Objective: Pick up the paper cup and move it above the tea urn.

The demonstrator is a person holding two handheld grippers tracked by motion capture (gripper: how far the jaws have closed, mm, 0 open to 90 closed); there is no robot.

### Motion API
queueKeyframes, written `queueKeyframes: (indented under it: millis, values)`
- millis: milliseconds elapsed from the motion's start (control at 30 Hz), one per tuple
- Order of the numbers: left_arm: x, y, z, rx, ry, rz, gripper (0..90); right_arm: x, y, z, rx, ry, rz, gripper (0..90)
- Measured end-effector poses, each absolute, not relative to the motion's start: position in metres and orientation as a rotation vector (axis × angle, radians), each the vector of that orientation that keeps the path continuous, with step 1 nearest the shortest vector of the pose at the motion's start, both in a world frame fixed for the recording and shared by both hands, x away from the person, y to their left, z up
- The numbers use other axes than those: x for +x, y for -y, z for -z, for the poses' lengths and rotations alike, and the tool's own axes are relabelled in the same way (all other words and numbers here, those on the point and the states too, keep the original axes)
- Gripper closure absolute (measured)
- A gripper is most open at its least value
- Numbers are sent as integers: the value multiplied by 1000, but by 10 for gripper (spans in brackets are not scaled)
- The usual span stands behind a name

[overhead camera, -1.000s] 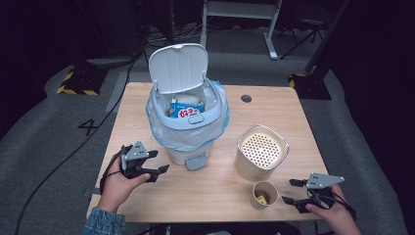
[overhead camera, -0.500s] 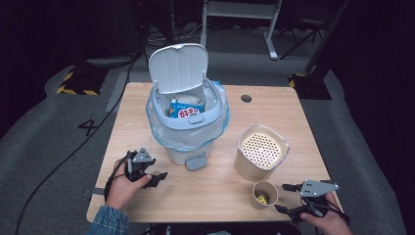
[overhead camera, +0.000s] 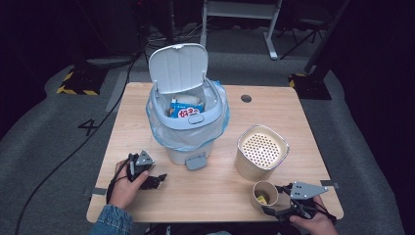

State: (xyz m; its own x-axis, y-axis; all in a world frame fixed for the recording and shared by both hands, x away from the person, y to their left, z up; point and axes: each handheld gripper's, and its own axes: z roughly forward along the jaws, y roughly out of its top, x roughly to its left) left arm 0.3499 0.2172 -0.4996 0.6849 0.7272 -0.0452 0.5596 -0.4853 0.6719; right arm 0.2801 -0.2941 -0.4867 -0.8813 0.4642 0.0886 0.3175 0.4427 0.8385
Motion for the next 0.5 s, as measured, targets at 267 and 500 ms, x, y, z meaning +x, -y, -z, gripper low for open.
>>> queueKeyframes:
  millis: [267,500]
  values:
    - [349,-214,505,2222,-933,-342,143,280,281,496,662,-2519,-1430,214]
    - [350,-214,505,2223,-932,-342,141,283,282,500,663,-2486,-1474,280]
